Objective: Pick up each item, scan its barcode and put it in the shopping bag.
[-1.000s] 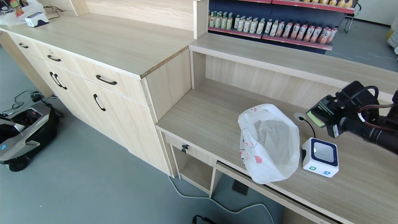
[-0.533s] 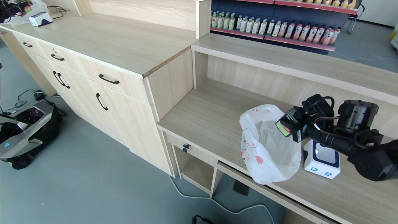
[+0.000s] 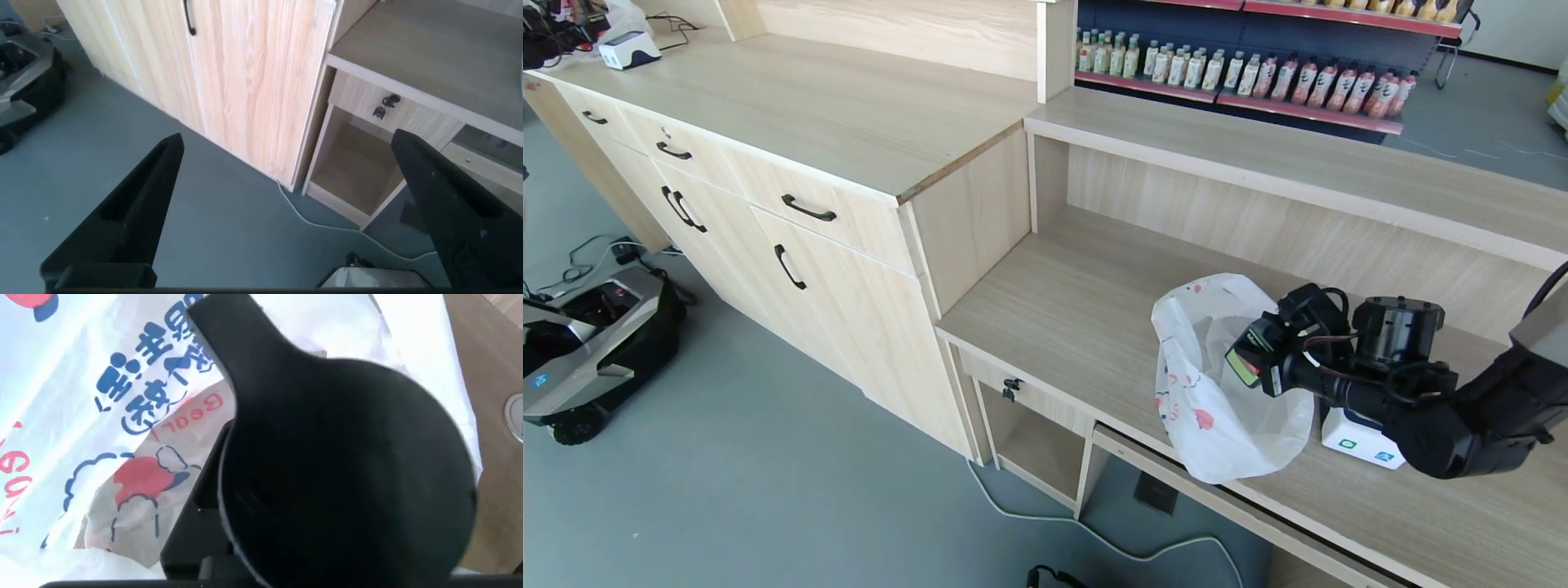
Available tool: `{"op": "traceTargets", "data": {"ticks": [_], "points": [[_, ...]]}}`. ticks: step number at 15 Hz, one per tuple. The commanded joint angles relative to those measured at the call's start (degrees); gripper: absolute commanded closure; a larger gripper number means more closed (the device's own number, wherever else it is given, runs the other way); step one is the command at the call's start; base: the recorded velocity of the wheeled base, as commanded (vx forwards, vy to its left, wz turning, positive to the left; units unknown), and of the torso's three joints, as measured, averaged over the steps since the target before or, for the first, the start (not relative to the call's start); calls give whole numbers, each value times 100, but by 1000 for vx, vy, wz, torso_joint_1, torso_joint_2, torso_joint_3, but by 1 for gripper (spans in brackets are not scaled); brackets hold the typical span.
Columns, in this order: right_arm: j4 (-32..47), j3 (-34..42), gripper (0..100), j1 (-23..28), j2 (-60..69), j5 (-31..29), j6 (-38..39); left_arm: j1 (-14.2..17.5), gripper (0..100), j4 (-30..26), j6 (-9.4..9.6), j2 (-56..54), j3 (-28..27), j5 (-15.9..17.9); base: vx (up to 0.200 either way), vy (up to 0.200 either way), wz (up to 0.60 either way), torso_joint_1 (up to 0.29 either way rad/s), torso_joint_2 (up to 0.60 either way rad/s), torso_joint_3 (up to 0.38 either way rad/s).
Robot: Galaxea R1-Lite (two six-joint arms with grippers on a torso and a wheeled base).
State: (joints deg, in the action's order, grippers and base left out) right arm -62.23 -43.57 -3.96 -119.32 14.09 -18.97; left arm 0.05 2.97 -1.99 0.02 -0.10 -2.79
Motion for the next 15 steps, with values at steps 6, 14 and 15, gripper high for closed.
{"op": "traceTargets", "data": {"ticks": [6, 14, 15], "points": [[9, -169, 100, 36, -487, -3, -2, 4, 0, 1, -3, -2, 1, -2, 0, 0, 0, 0, 0, 0], [-8, -231, 100, 45, -698, -3, -2, 4, 0, 1, -3, -2, 1, -2, 0, 0, 0, 0, 0, 0], [1, -275, 100, 62, -724, 6, -10, 4, 0, 1, -3, -2, 1, -2, 0, 0, 0, 0, 0, 0]]}}
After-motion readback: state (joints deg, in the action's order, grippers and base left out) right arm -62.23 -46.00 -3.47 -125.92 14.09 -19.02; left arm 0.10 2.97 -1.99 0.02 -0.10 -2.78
